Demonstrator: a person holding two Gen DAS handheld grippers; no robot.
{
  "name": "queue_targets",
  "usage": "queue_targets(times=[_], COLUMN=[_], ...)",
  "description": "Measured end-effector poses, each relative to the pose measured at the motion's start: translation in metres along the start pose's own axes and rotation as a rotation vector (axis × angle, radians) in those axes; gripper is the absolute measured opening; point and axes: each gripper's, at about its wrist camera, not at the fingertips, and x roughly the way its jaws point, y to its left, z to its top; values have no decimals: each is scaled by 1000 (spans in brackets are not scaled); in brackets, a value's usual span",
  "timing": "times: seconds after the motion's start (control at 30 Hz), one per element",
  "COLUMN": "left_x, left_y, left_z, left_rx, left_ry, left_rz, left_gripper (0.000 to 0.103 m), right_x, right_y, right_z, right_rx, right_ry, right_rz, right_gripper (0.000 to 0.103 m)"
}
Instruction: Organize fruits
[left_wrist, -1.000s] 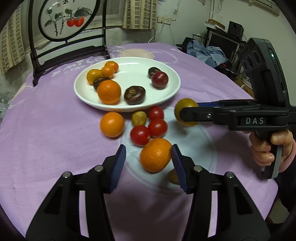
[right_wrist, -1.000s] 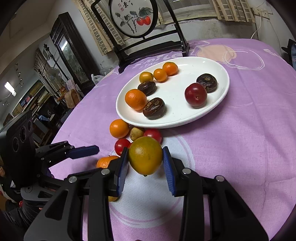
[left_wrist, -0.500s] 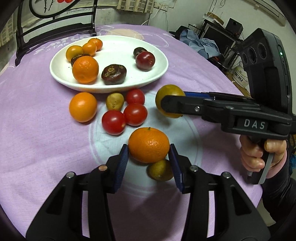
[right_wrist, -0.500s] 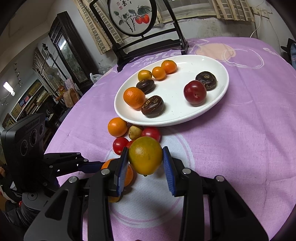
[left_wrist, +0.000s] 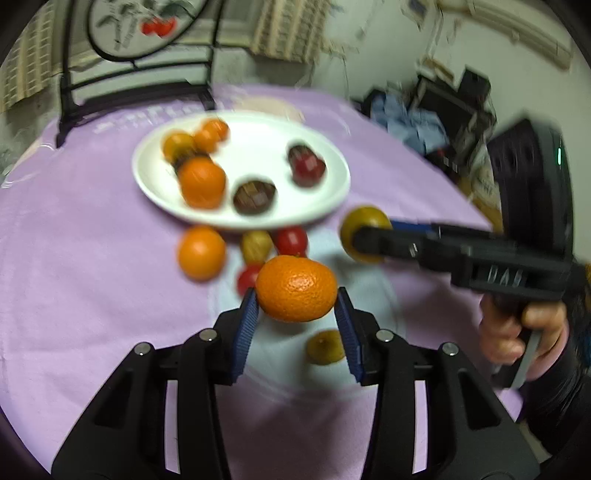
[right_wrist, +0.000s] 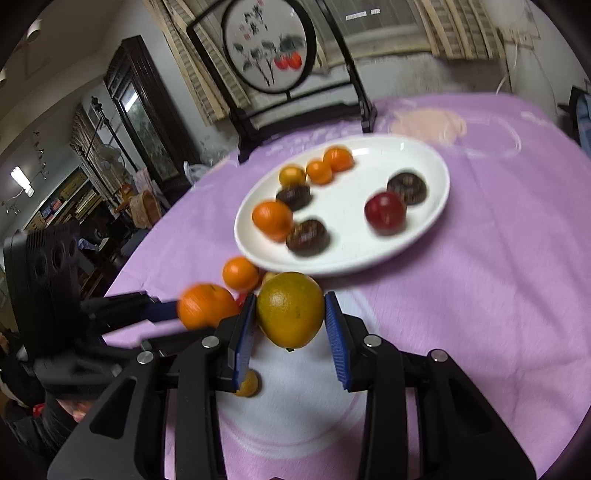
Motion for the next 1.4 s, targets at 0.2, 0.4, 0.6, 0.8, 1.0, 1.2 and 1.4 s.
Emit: queue_targets(times=[0.2,0.4,0.6,0.8,1.0,1.2,1.4], left_x=[1,42,46,11,-13,-34,-42], left_y=[29,51,57,50,46,61,76], left_z=[60,110,103,87,56,33,23], left_rx=[-45,-86,-91,-64,-34,-93,-176], left_ry=[-96,-104,-120,-211,-262,-268,-253], left_rz=[104,190,261,281,347,379,379], left_gripper=[43,43,89,99,101,101,101], right_x=[18,62,65,35,38,20,19], right_y=[-5,-20,-21,1,20,37,59], right_z=[37,70,71,59,27,0,-30], right_rx=[-32,-44,-40,-39,-141,-224,-317], right_ry=[-75,-80,-59,-97,45,57,139], right_rz=[-77,-128,-135,-105,-57,-101,-17], right_gripper=[37,37,65,65,67,66,65])
